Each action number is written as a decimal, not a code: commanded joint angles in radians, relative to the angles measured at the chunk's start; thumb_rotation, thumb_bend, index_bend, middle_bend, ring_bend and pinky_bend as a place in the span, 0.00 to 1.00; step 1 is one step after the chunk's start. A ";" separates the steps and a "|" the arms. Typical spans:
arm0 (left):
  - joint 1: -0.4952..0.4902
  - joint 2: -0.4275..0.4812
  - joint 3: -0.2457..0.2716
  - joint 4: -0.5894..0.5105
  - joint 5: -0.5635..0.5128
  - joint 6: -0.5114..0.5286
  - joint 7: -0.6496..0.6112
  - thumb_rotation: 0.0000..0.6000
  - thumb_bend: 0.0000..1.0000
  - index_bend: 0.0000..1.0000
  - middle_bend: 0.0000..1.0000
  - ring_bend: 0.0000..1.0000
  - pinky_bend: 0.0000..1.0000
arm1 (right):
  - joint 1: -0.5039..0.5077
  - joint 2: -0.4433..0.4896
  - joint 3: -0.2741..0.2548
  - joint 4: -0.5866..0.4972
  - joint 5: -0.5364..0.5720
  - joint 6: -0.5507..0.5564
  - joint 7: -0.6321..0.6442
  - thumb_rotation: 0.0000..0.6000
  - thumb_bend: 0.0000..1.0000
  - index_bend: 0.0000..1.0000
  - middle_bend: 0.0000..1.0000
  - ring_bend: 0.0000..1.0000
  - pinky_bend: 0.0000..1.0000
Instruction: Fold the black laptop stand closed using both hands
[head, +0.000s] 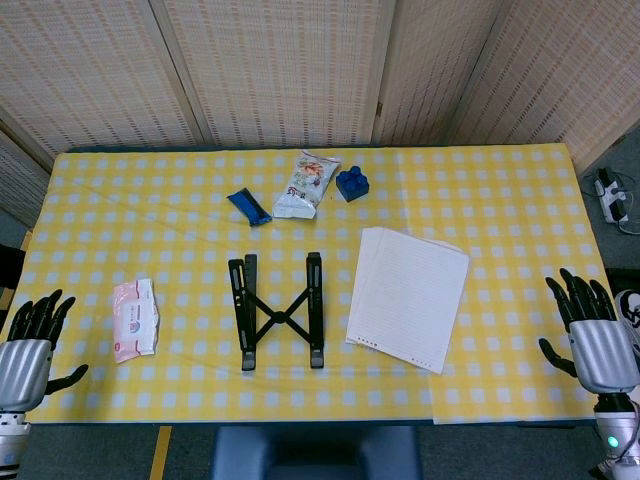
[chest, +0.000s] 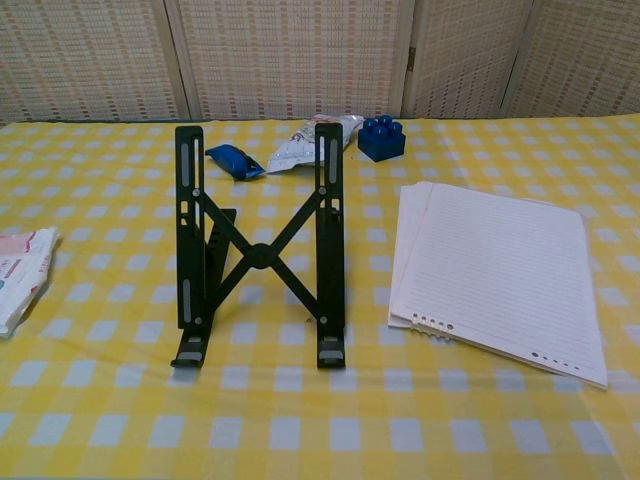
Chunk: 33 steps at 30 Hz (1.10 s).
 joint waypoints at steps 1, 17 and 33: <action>-0.004 -0.009 -0.004 0.010 0.006 0.003 -0.002 1.00 0.18 0.09 0.02 0.00 0.00 | 0.003 0.002 -0.001 -0.003 0.000 -0.006 0.007 1.00 0.31 0.00 0.03 0.04 0.00; -0.013 -0.016 -0.003 0.012 0.033 0.013 -0.039 1.00 0.18 0.10 0.04 0.00 0.00 | 0.101 0.001 -0.034 -0.038 -0.083 -0.161 0.248 1.00 0.31 0.00 0.07 0.09 0.00; -0.021 -0.022 0.003 0.006 0.061 0.016 -0.047 1.00 0.18 0.11 0.05 0.01 0.00 | 0.413 -0.159 0.014 0.003 -0.094 -0.530 0.998 1.00 0.55 0.00 0.08 0.09 0.00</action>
